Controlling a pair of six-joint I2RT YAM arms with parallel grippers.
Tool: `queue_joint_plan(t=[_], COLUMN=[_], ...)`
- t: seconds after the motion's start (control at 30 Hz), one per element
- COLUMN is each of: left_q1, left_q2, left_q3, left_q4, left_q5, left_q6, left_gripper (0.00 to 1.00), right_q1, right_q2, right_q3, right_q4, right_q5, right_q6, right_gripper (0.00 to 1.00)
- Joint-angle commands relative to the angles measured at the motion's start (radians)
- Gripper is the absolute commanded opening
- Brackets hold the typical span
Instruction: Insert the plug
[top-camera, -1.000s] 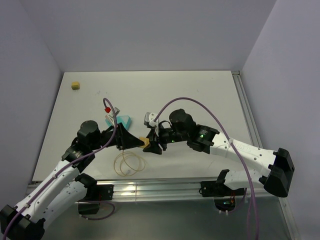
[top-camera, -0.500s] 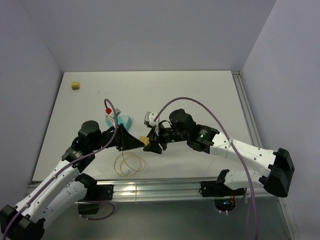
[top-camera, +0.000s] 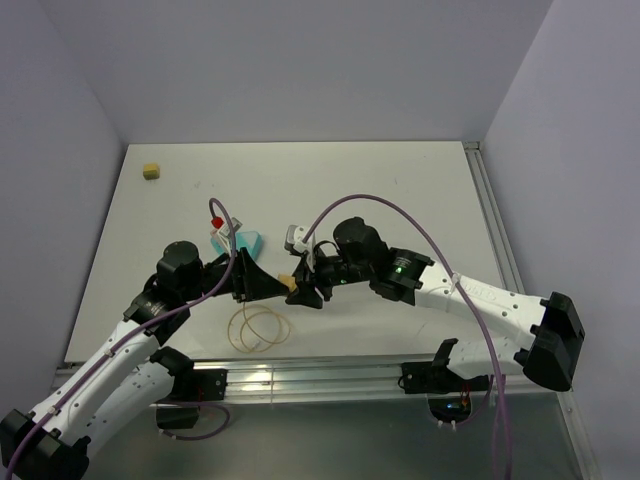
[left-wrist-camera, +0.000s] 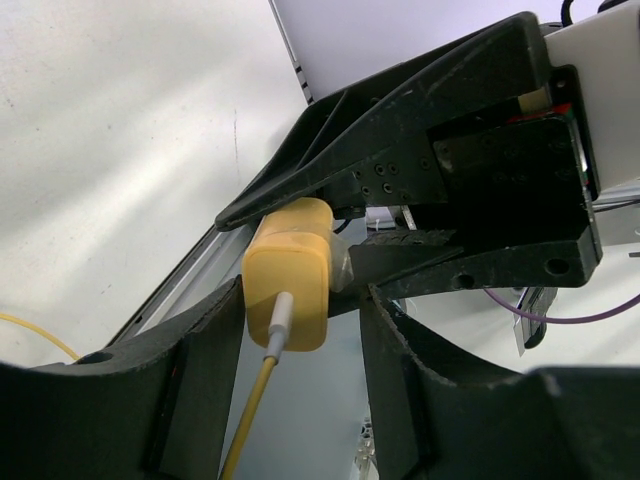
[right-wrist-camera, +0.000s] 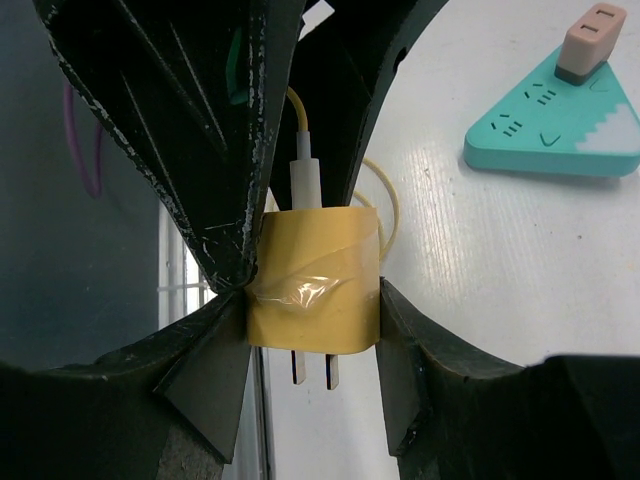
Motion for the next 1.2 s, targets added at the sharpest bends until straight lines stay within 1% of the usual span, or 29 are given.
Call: queue_joint_plan(t=[0.0, 0.03, 0.07, 0.17, 0.33, 0.57, 0.63, 0.73, 0.77, 0.8, 0.83, 0.87, 0.9, 0.93, 0.97, 1.03, 1.1, 1.17], left_q1=[-0.002, -0.002, -0.002, -0.002, -0.004, -0.004, -0.002, -0.002, -0.002, -0.004, -0.002, -0.002, -0.004, -0.002, -0.002, -0.002, -0.002, -0.002], left_q2=[-0.007, -0.009, -0.01, -0.006, 0.0, 0.005, 0.004, 0.002, 0.007, 0.01, 0.013, 0.013, 0.011, 0.007, 0.002, -0.007, -0.013, -0.016], left_q3=[0.04, 0.041, 0.038, 0.035, 0.031, 0.031, 0.031, 0.032, 0.032, 0.032, 0.034, 0.034, 0.037, 0.041, 0.046, 0.078, 0.113, 0.133], left_q4=[0.022, 0.024, 0.025, 0.047, 0.056, 0.067, 0.067, 0.056, 0.054, 0.053, 0.044, 0.034, 0.025, -0.008, -0.033, -0.099, -0.192, -0.267], left_q5=[-0.003, -0.005, 0.0, 0.015, 0.024, 0.035, 0.035, 0.026, 0.024, 0.021, 0.023, 0.011, -0.002, -0.017, -0.032, -0.112, -0.181, -0.285], left_q6=[0.028, 0.029, 0.03, 0.019, 0.016, 0.013, 0.016, 0.022, 0.025, 0.026, 0.031, 0.034, 0.037, 0.048, 0.059, 0.101, 0.128, 0.146], left_gripper=[0.53, 0.51, 0.48, 0.44, 0.44, 0.48, 0.47, 0.32, 0.2, 0.13, 0.02, 0.0, 0.0, 0.0, 0.0, 0.0, 0.0, 0.0], right_q1=[-0.004, -0.004, -0.004, -0.003, -0.004, -0.004, -0.004, -0.004, -0.004, -0.004, -0.004, -0.003, -0.004, -0.006, -0.004, -0.019, -0.039, -0.07], right_q2=[0.004, 0.007, 0.007, 0.001, 0.009, 0.023, 0.024, 0.023, 0.024, 0.023, 0.024, 0.023, 0.021, 0.018, 0.018, 0.012, 0.007, 0.001], right_q3=[0.052, 0.052, 0.052, 0.05, 0.062, 0.069, 0.07, 0.07, 0.07, 0.07, 0.069, 0.067, 0.064, 0.061, 0.055, 0.038, 0.02, 0.006], right_q4=[0.011, 0.01, 0.013, 0.017, 0.011, 0.011, 0.011, 0.017, 0.019, 0.022, 0.025, 0.031, 0.036, 0.037, 0.049, 0.065, 0.089, 0.108], right_q5=[-0.026, -0.024, -0.016, -0.012, -0.026, -0.038, -0.039, -0.041, -0.039, -0.032, -0.024, -0.007, 0.002, 0.013, 0.019, 0.013, 0.002, -0.003], right_q6=[-0.015, -0.014, -0.012, -0.015, -0.017, -0.014, -0.015, -0.013, -0.012, -0.007, 0.0, 0.005, 0.011, 0.02, 0.028, 0.046, 0.062, 0.086], right_gripper=[0.0, 0.0, 0.0, 0.0, 0.0, 0.0, 0.0, 0.0, 0.0, 0.0, 0.0, 0.0, 0.05, 0.23, 0.32, 0.47, 0.55, 0.58])
